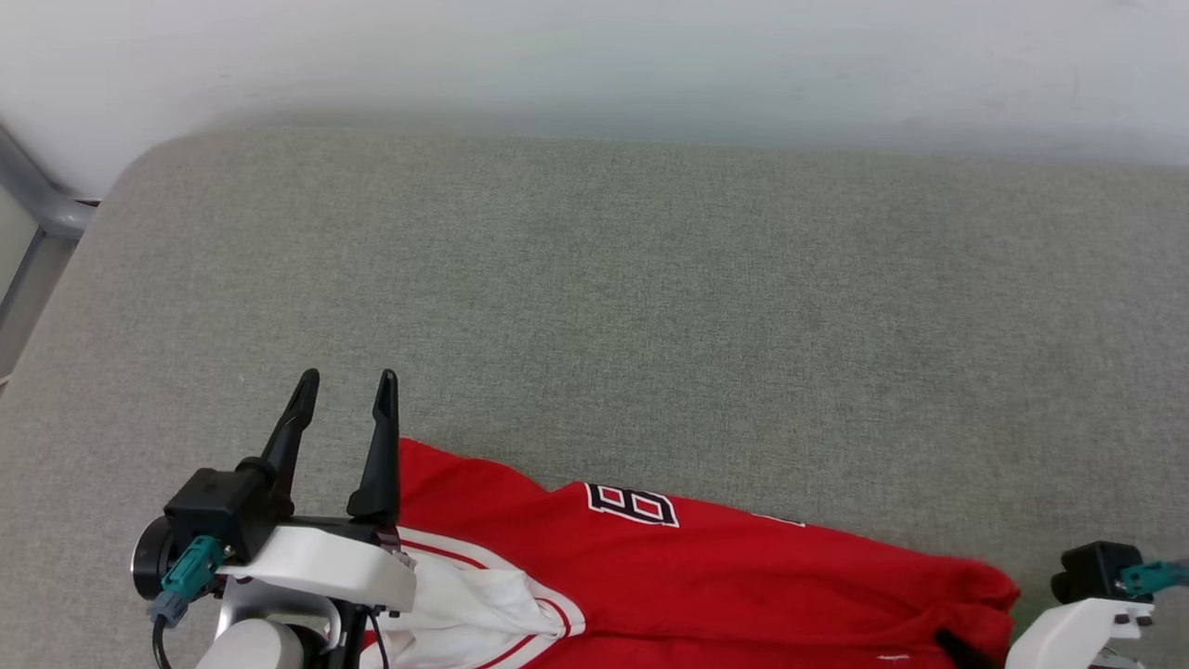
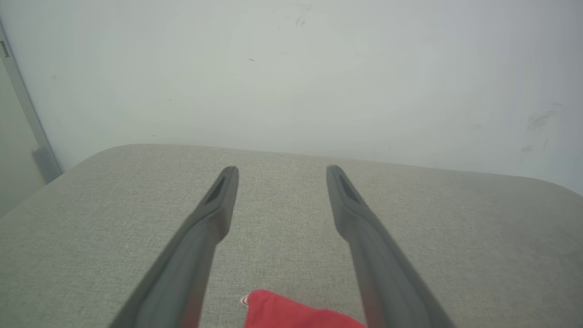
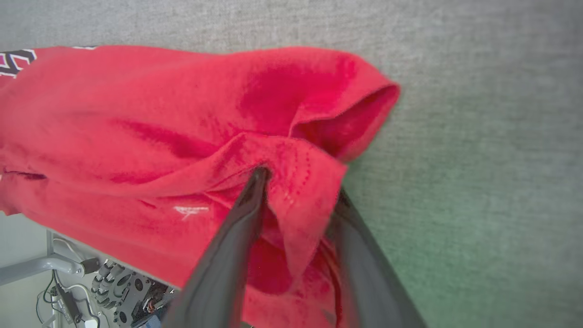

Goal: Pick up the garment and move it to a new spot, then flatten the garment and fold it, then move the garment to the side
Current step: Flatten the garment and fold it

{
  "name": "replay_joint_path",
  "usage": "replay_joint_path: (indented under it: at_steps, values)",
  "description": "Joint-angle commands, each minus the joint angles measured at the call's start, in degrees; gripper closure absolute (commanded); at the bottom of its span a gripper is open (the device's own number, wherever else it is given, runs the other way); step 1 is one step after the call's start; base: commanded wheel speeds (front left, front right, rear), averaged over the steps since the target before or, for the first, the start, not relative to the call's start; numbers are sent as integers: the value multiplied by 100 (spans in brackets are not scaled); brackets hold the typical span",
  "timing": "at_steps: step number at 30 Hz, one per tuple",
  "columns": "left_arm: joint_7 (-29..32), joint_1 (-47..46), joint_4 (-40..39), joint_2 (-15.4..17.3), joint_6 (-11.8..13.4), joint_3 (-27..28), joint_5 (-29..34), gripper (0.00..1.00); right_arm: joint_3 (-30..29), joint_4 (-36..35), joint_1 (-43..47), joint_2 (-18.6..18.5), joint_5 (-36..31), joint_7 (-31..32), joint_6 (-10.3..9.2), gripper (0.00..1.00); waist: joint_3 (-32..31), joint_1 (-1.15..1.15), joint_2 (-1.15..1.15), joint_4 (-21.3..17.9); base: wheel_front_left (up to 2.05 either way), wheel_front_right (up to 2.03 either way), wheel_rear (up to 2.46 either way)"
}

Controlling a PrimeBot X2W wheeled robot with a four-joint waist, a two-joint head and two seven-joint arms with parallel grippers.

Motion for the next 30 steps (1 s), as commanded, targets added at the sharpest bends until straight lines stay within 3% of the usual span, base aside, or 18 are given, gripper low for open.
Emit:
replay_joint_path:
  at_steps: [1,12,22,27,30]
  values:
    - [-40,64,6,-30,4,23,40,0,212,173,79,164,42,63,1,100,-22,0,0,-13,0,0,0]
    - [7,437,124,112,120,90,198,0,-37,-239,-138,-168,122,-184,-3,100,-457,0,0,-194,0,0,0]
    - [88,674,-11,174,255,72,206,0,-1202,-223,-128,-459,59,222,-3,100,-718,0,0,-343,0,0,0]
    - [91,695,-49,191,280,31,242,0,-1946,-284,-49,-315,53,635,-3,100,-776,0,0,-369,0,0,0]
    - [102,693,-73,207,281,14,248,0,-2309,-298,-139,76,412,1138,-2,100,-781,0,0,-374,0,0,0]
